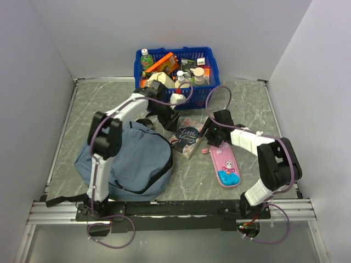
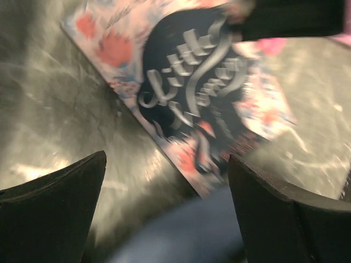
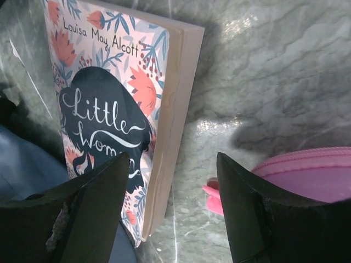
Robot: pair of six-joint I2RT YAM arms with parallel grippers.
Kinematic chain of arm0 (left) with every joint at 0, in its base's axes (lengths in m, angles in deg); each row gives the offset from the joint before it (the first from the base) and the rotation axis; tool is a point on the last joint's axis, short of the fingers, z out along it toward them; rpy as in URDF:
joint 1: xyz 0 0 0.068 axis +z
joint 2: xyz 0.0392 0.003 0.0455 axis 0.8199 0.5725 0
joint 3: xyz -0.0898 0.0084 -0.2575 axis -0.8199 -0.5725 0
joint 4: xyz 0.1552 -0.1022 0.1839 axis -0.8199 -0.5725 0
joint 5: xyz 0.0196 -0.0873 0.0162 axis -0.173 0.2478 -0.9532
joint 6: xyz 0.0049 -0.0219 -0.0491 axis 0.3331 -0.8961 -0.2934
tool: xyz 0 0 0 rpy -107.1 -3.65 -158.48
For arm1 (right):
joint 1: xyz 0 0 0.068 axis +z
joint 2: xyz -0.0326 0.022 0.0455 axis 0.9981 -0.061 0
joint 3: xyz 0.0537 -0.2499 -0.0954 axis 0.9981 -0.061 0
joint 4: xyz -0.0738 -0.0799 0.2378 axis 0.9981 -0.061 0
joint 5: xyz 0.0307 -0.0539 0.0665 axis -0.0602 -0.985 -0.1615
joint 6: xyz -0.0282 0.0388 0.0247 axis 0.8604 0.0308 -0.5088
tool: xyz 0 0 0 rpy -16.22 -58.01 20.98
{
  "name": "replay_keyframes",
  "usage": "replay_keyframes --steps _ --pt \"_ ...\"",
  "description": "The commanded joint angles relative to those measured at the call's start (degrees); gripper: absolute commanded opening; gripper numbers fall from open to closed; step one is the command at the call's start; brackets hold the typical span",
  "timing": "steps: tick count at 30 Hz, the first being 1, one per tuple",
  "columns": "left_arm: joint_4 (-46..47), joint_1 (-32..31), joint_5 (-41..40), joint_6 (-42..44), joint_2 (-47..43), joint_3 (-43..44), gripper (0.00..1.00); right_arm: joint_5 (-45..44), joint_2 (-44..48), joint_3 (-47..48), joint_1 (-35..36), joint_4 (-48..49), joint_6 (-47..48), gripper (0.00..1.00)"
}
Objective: Pack the student bag
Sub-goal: Pick up the book from the center of the board.
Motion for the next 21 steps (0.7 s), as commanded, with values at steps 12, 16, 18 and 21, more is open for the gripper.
replay_keyframes --steps 12,16,18,21 --pt "11.83 -2.26 4.16 -6.81 9.66 -0.68 0.96 5.73 -4.46 -0.50 1.93 6.61 -3.13 0.72" --pt "20.15 -3.40 -2.07 -8.64 4.41 -11.03 0.96 3.63 -3.33 -2.78 4.30 7.84 -6.37 0.71" --pt "31.89 -4.19 -9.50 -10.56 -2.60 -21.54 0.96 2.93 -2.19 -5.14 5.18 10.12 -7.34 0.71" --pt "32.23 -6.13 -17.00 -12.50 -4.14 -24.15 0.96 1.87 -0.78 -7.00 5.62 12.32 -9.10 0.70"
